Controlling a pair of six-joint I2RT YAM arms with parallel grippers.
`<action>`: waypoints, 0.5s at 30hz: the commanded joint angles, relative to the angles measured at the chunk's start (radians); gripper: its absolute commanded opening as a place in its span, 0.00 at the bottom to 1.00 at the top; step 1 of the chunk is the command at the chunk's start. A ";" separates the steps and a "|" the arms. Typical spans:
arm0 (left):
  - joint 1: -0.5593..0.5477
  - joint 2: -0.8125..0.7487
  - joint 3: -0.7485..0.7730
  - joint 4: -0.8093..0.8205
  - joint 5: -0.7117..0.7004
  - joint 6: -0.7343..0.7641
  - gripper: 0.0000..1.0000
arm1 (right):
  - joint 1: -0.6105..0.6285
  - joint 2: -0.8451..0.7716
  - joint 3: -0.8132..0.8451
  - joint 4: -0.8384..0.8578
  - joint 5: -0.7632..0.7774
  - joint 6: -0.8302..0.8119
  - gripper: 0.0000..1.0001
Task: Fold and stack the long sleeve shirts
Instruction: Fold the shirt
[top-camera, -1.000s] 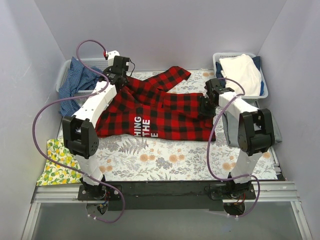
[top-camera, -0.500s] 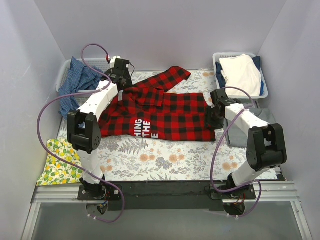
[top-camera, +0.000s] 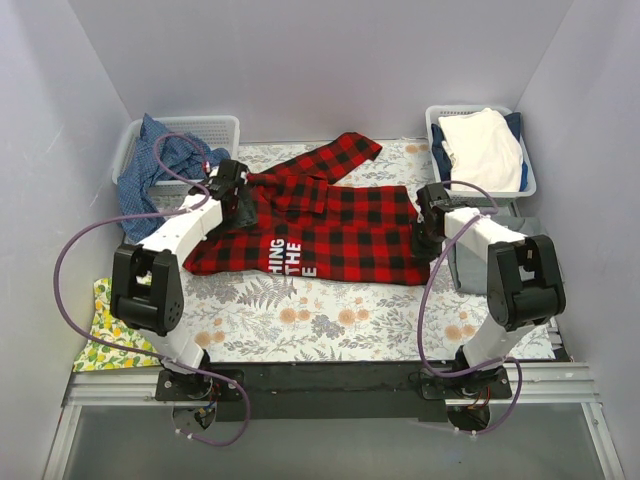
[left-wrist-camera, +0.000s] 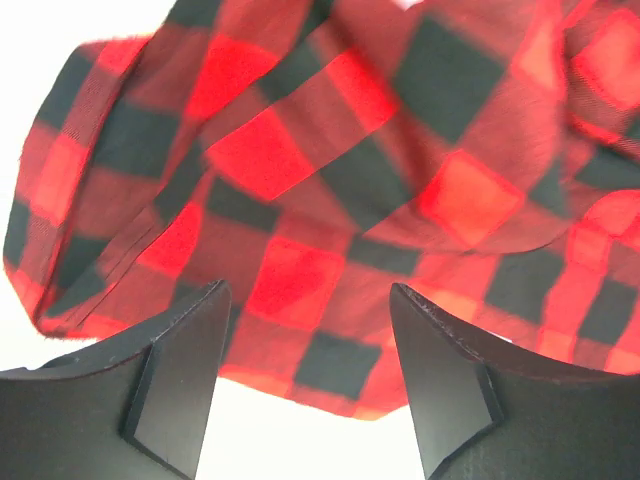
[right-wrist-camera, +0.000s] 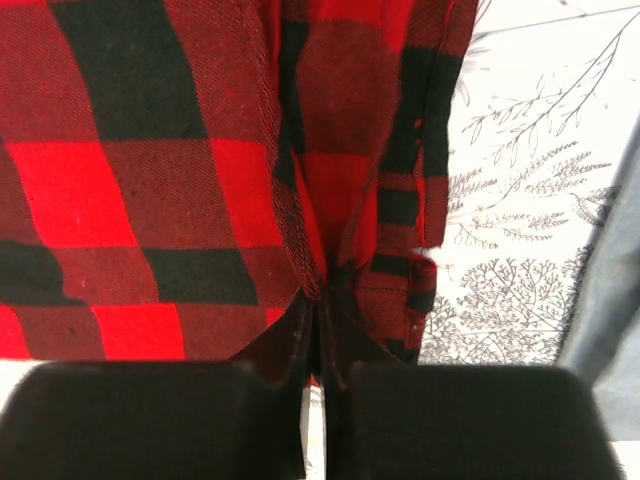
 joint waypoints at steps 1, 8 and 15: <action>0.051 -0.119 -0.047 -0.010 0.025 -0.036 0.64 | -0.005 -0.116 -0.044 -0.040 -0.011 0.008 0.01; 0.114 -0.147 -0.153 -0.016 0.027 -0.067 0.64 | -0.005 -0.312 -0.089 -0.160 0.023 0.011 0.01; 0.148 -0.073 -0.202 0.003 0.062 -0.116 0.61 | -0.007 -0.417 -0.201 -0.223 -0.017 0.000 0.08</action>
